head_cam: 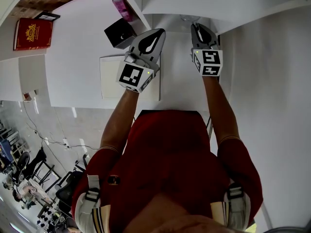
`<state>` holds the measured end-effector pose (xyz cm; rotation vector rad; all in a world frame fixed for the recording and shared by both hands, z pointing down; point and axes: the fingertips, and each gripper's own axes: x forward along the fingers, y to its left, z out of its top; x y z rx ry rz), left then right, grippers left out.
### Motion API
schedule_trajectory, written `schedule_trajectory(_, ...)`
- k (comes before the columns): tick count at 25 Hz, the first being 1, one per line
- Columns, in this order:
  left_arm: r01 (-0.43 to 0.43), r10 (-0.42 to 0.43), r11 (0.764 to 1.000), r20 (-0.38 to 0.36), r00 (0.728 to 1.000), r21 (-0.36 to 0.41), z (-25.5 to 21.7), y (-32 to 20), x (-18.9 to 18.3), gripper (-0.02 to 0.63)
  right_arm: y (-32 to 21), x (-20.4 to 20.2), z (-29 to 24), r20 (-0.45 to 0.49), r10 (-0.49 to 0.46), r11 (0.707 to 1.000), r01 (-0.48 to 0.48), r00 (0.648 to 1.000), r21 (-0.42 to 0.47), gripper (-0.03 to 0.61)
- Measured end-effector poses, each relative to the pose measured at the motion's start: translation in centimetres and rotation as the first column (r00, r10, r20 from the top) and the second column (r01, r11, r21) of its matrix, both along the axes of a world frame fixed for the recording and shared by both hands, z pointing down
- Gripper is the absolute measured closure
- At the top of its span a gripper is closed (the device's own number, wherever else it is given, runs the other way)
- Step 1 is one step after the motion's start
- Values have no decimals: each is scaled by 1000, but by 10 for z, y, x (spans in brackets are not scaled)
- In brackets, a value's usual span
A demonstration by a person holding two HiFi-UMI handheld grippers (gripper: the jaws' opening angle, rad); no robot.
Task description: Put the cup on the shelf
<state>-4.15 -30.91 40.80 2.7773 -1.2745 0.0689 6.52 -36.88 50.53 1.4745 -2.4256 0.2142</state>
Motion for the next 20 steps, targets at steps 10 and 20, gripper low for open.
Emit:
schedule_trajectory(10,-2,2,1000,2,1000,0,1,-1,-1,607,0,0,12,-5,12,1000,-12,1000,-12,553)
schedule_trajectory(20,-4,4,1000,6,1000,-2,1,4,-4,609,4,2,18,-4,8,1000,-8,1000,-9,552)
